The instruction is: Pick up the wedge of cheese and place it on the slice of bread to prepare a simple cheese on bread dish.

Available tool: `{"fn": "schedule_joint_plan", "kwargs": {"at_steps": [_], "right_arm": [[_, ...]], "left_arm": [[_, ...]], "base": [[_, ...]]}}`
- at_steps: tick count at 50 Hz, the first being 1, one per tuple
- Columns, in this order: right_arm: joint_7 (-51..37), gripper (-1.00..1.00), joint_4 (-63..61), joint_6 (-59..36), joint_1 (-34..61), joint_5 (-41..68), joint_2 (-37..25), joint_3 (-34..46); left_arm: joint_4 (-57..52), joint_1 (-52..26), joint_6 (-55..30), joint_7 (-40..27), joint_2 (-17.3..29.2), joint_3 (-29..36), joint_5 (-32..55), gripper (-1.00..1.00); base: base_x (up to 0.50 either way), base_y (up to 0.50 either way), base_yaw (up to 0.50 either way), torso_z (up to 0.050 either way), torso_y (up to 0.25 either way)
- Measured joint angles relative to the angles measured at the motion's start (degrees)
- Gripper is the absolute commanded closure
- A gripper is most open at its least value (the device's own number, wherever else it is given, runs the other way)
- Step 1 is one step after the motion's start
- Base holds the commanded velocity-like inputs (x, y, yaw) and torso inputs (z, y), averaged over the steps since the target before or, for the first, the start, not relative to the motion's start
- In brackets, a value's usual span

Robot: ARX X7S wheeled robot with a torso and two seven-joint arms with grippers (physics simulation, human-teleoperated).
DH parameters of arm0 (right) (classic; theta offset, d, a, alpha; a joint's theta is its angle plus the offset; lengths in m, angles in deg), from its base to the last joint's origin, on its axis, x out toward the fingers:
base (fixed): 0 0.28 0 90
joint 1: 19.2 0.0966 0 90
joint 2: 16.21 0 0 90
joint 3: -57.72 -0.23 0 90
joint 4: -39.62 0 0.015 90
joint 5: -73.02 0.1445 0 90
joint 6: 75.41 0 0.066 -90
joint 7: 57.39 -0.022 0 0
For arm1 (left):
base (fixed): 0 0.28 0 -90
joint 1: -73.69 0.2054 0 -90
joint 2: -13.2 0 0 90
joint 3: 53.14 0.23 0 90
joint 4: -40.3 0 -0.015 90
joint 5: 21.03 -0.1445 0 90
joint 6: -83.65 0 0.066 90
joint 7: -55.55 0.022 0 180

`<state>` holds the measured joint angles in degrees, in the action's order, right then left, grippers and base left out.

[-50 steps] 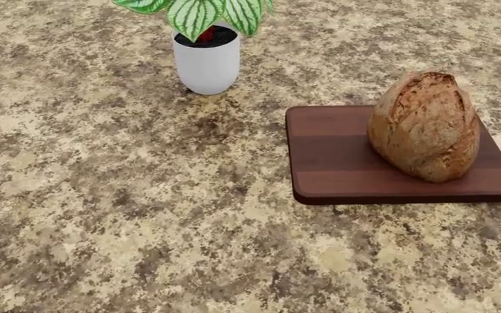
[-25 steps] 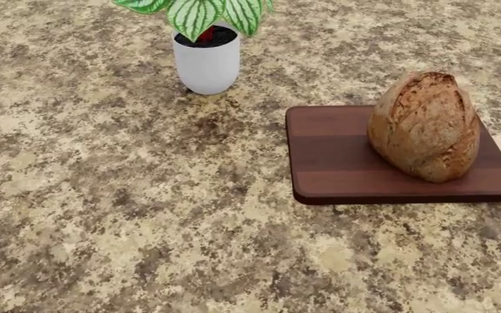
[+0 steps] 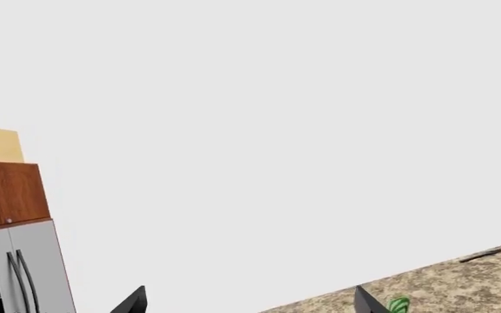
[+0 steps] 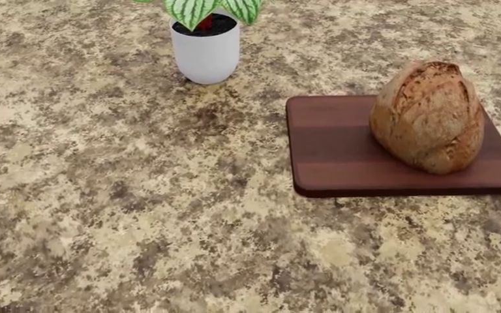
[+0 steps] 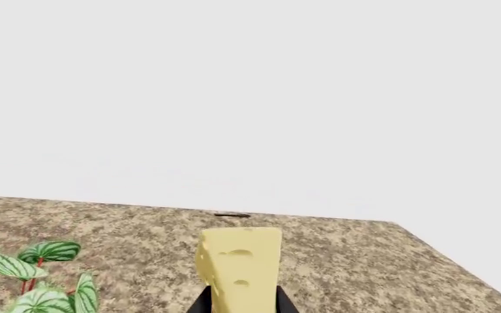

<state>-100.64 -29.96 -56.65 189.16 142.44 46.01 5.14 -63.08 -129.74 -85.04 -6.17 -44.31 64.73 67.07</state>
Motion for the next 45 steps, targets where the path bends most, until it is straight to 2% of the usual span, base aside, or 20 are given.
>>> {"fn": "schedule_joint_plan", "kwargs": {"at_steps": [23, 31, 45], "right_arm": [[2.7, 1.0, 4.6, -0.1, 5.4, -2.9, 3.0, 2.5], [4.4, 1.0, 6.3, 0.3, 7.2, -4.3, 3.4, 3.6], [11.9, 1.0, 17.8, 9.0, 10.4, -12.2, 7.1, 8.2]], "left_arm": [[-0.3, -0.6, 0.8, -0.1, 0.4, 0.9, 0.7, -1.0], [-0.2, -0.8, 1.0, -0.4, 0.5, 1.1, 1.1, -1.0], [0.0, -1.1, 1.4, -0.8, 0.5, 1.6, 1.7, -1.0]], "base": [[0.0, 0.0, 0.0, 0.0, -0.132], [0.0, 0.0, 0.0, 0.0, -0.054], [0.0, 0.0, 0.0, 0.0, 0.0]]}}
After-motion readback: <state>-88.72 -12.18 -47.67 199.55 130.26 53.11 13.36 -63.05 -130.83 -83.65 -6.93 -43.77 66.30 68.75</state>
